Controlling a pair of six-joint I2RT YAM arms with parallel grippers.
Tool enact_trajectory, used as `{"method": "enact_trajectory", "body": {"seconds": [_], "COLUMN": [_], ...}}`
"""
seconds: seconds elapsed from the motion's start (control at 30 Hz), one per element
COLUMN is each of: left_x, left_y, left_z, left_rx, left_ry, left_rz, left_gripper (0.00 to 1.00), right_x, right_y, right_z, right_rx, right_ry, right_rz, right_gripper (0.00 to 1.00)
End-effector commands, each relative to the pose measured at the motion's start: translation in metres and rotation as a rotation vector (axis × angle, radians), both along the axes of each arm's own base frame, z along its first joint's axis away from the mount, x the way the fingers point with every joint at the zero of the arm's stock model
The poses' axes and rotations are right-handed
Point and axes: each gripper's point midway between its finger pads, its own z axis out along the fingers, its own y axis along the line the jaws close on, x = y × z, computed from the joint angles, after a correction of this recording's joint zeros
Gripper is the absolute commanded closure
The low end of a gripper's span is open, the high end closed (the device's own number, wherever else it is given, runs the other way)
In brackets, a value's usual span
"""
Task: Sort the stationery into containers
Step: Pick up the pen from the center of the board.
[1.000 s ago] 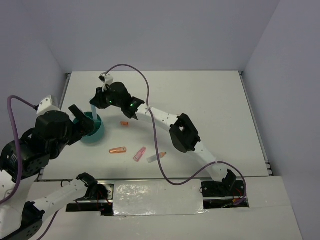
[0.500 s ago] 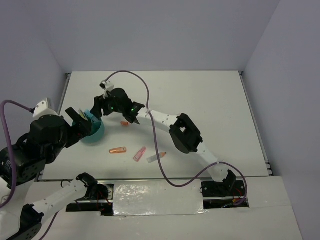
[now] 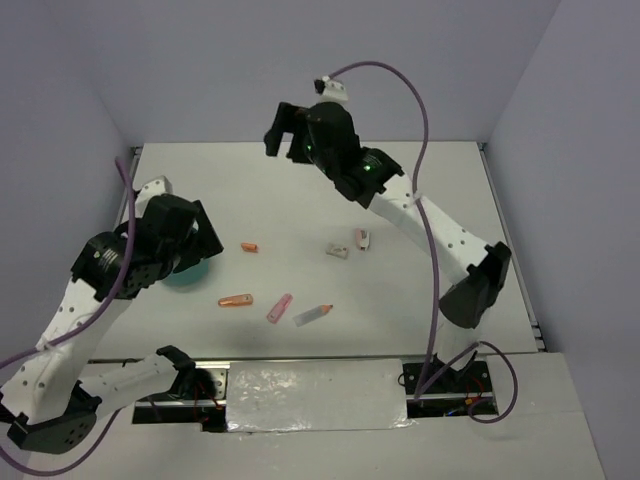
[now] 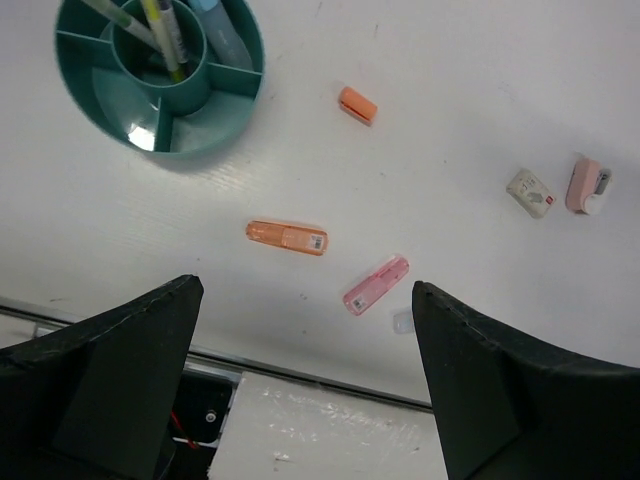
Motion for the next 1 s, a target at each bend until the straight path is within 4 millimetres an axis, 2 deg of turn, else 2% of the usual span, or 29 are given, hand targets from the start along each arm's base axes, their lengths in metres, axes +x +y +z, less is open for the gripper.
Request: {"method": "enact_trajectory", "body": {"seconds": [0.0,0.03,0.07,0.1,0.13,0.23,0.27,0.3,0.33,0.43,0.5,0.57,0.63,0.7,0.77,0.87,0.97], "left_x": [0.020,0.025,0.028,0.034,0.038,0.051,0.054,0.057,0.064,0.077,0.082,0.084,0.082,0.083,0.078,0.072,0.065], "left_y": [-0.016,-0.017,-0.018,-0.019,-0.020,-0.021,-0.020,-0.019,-0.017,-0.022,-0.026,-0.029,-0.030,-0.042,-0.055,-0.056,-0.054], "left_z": [0.005,0.002,0.002,0.000,0.002,-0.003,-0.002,-0.006,-0.012,-0.025,-0.026,-0.030,-0.035,-0.041,-0.047,-0.055,-0.058], "left_rx": [-0.017,-0.003,0.005,0.023,0.025,0.044,0.048,0.058,0.063,0.044,0.038,0.029,0.023,-0.008,-0.043,-0.038,-0.027], "left_ry": [-0.050,-0.036,-0.036,-0.032,-0.033,-0.008,-0.002,0.019,0.049,0.092,0.080,0.075,0.082,0.085,0.113,0.136,0.132], "left_rz": [-0.051,-0.048,-0.046,-0.044,-0.038,-0.015,-0.002,0.007,0.019,-0.006,-0.030,-0.048,-0.061,-0.142,-0.214,-0.252,-0.278], "left_gripper": [0.01,0.01,0.01,0.01,0.01,0.01,0.01,0.01,0.01,0.01,0.01,0.01,0.01,0.01,0.01,0.01,0.01], "right_x": [-0.050,-0.061,-0.087,-0.101,-0.118,-0.149,-0.163,-0.173,-0.182,-0.206,-0.215,-0.221,-0.230,-0.239,-0.246,-0.246,-0.243], "right_y": [-0.071,-0.083,-0.098,-0.105,-0.128,-0.133,-0.134,-0.131,-0.134,-0.115,-0.097,-0.089,-0.083,-0.073,-0.064,-0.063,-0.059], "right_z": [-0.141,-0.156,-0.179,-0.188,-0.202,-0.223,-0.239,-0.244,-0.257,-0.275,-0.280,-0.285,-0.301,-0.311,-0.324,-0.328,-0.333], "right_rx": [-0.327,-0.338,-0.352,-0.367,-0.425,-0.359,-0.345,-0.334,-0.344,-0.302,-0.280,-0.271,-0.298,-0.279,-0.263,-0.244,-0.236], "right_ry": [0.427,0.488,0.588,0.615,0.627,0.701,0.770,0.796,0.829,0.882,0.879,0.918,0.964,1.024,1.043,1.015,1.016], "right_rz": [-0.250,-0.292,-0.342,-0.373,-0.446,-0.527,-0.537,-0.530,-0.536,-0.497,-0.468,-0.471,-0.475,-0.456,-0.451,-0.498,-0.525], "right_gripper": [0.00,0.00,0.00,0.00,0.00,0.00,0.01,0.03,0.04,0.09,0.13,0.15,0.19,0.25,0.27,0.34,0.35]}}
